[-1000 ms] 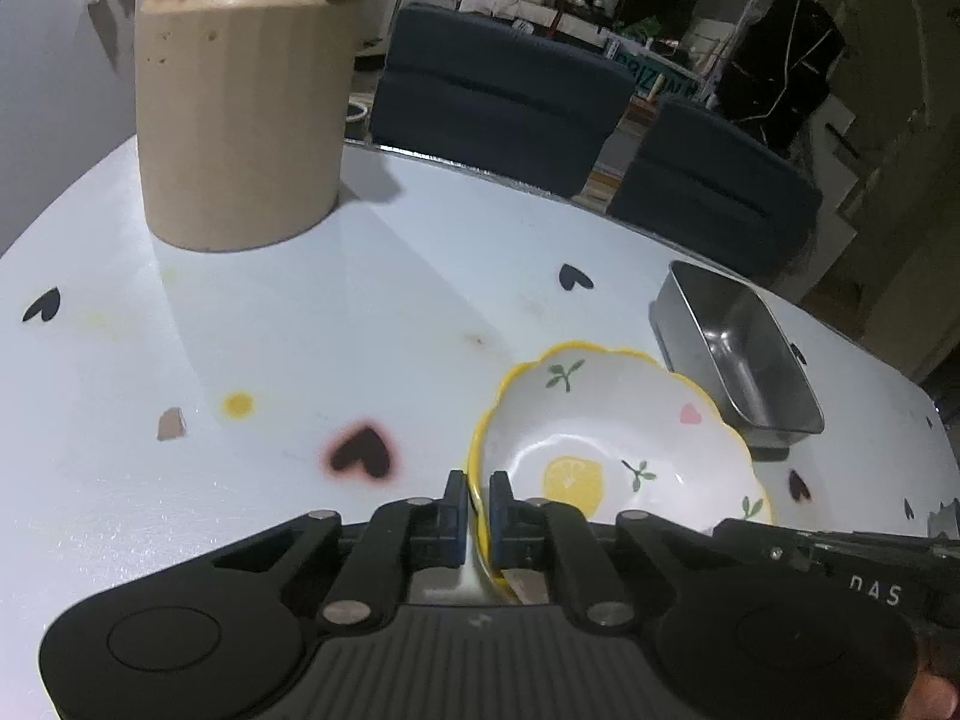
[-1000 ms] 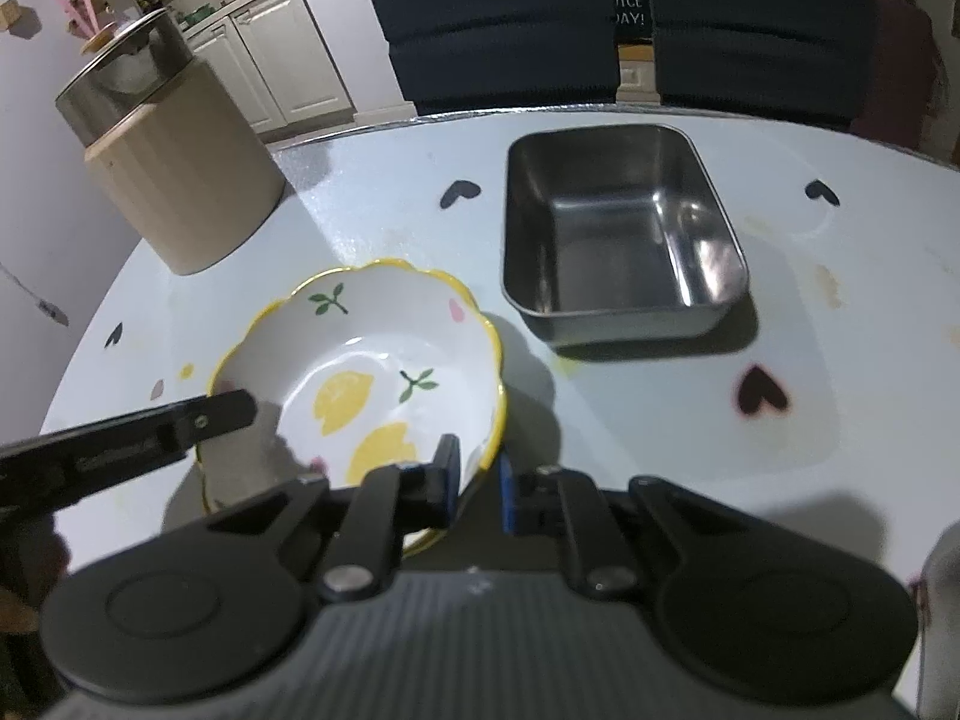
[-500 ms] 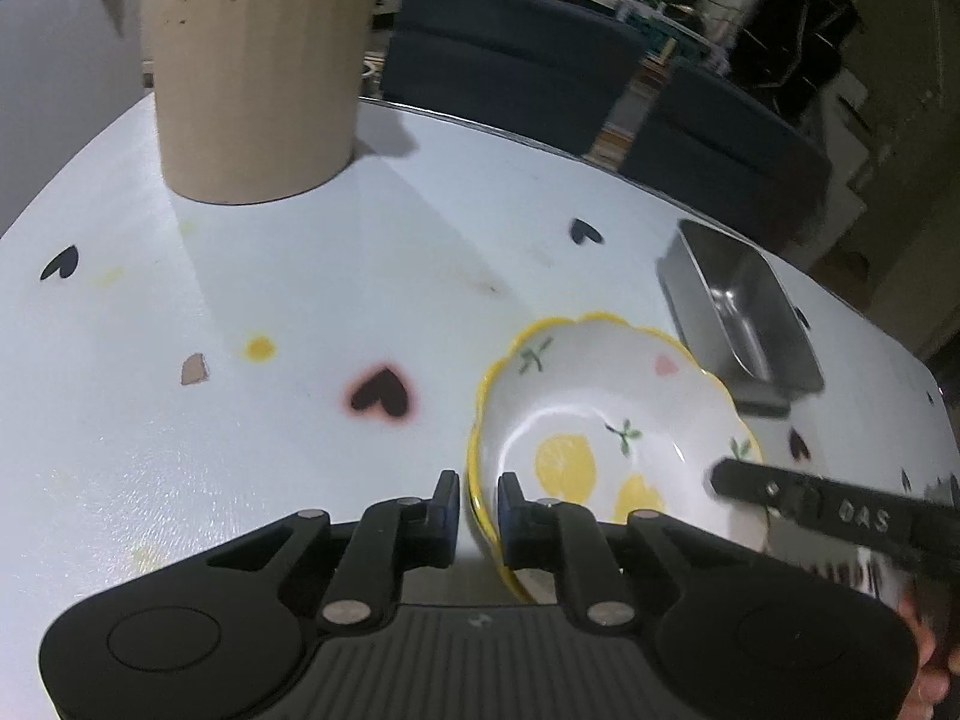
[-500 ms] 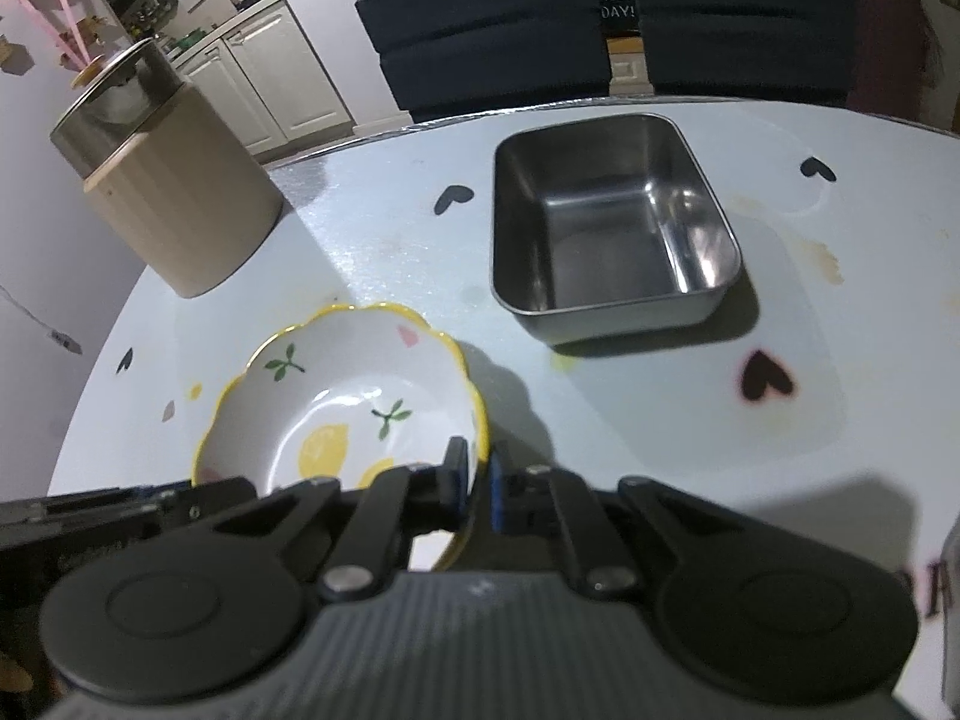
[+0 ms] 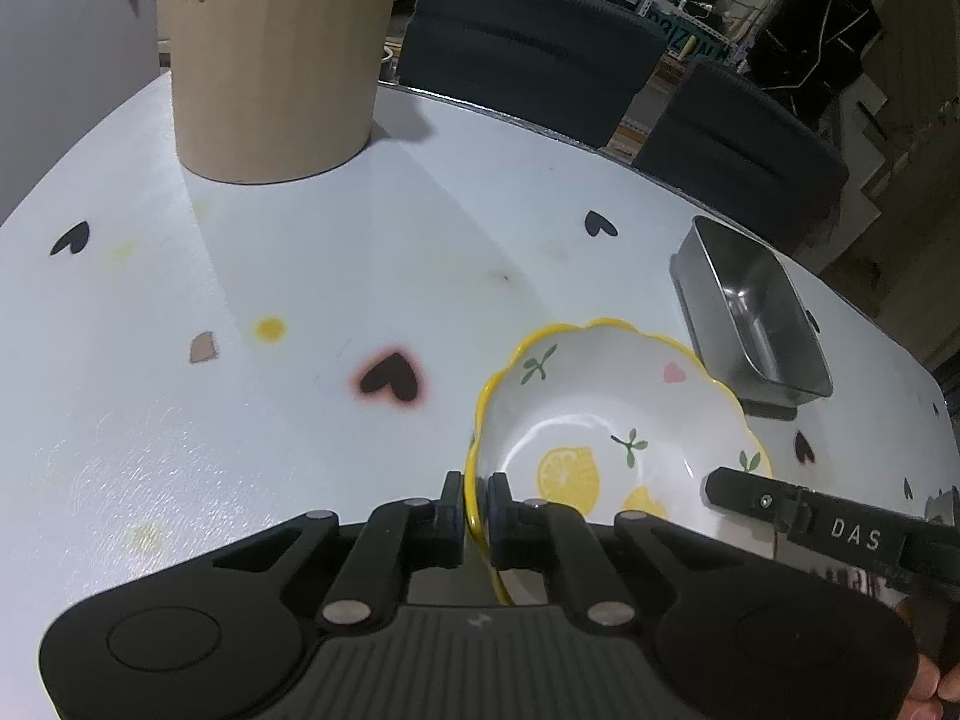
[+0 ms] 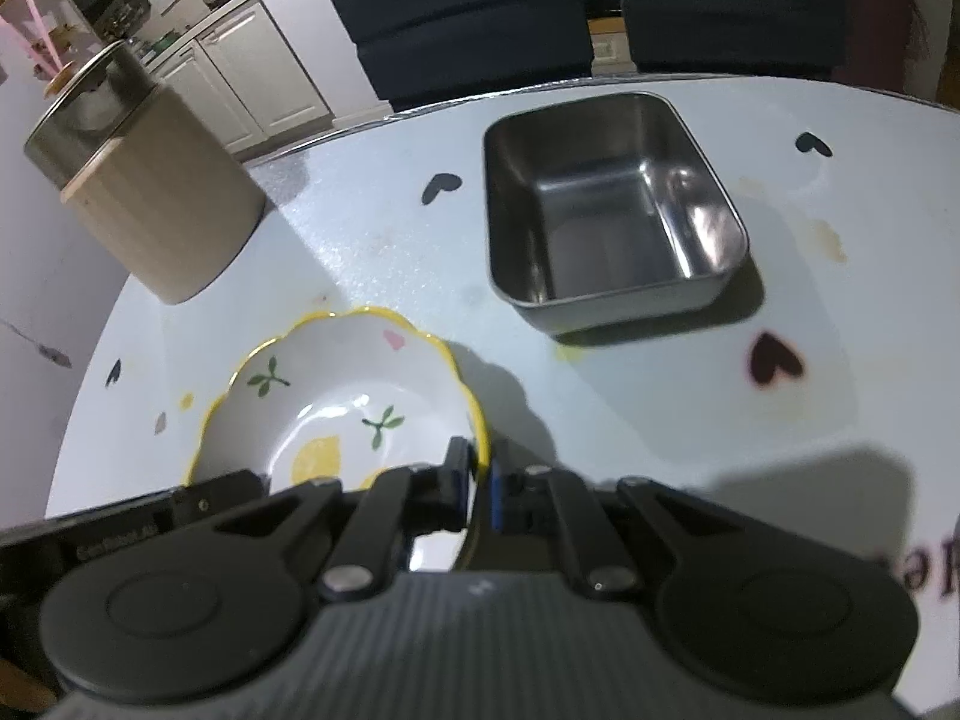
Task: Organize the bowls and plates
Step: 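Lift the lemon bowl with both grippers and carry it to the cream bowl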
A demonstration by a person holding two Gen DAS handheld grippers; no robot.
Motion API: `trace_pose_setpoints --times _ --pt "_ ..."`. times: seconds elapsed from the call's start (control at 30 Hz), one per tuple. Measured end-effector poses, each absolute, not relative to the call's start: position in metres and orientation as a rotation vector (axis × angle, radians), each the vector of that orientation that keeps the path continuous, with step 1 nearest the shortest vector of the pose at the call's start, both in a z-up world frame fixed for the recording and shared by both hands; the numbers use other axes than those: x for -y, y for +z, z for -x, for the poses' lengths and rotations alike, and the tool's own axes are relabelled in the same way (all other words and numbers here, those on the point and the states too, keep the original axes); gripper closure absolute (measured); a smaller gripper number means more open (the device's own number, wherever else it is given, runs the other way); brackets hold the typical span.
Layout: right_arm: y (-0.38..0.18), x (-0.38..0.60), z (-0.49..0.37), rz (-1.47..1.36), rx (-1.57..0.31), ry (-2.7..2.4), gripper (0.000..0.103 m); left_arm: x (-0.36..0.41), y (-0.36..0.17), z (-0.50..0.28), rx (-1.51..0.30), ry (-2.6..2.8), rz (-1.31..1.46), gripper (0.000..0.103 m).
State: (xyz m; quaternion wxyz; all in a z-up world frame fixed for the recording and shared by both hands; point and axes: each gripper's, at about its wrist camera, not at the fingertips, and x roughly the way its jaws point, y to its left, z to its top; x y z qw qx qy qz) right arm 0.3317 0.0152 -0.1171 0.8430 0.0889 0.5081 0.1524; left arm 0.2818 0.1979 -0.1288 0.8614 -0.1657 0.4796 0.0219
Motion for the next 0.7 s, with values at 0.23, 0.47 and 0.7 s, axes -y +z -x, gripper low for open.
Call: trace_pose_setpoints --times 0.23,0.47,0.7 --pt "-0.098 -0.013 -0.312 -0.184 -1.047 0.35 0.095 -0.196 -0.101 -0.255 -0.95 0.04 0.334 0.096" --pt "-0.067 -0.003 -0.282 -0.183 -1.017 0.368 0.095 -0.184 -0.067 -0.217 -0.893 0.028 0.316 0.095" --pt "-0.041 0.019 -0.244 -0.197 -0.978 0.384 0.095 -0.158 -0.04 -0.183 -0.836 0.009 0.289 0.095"
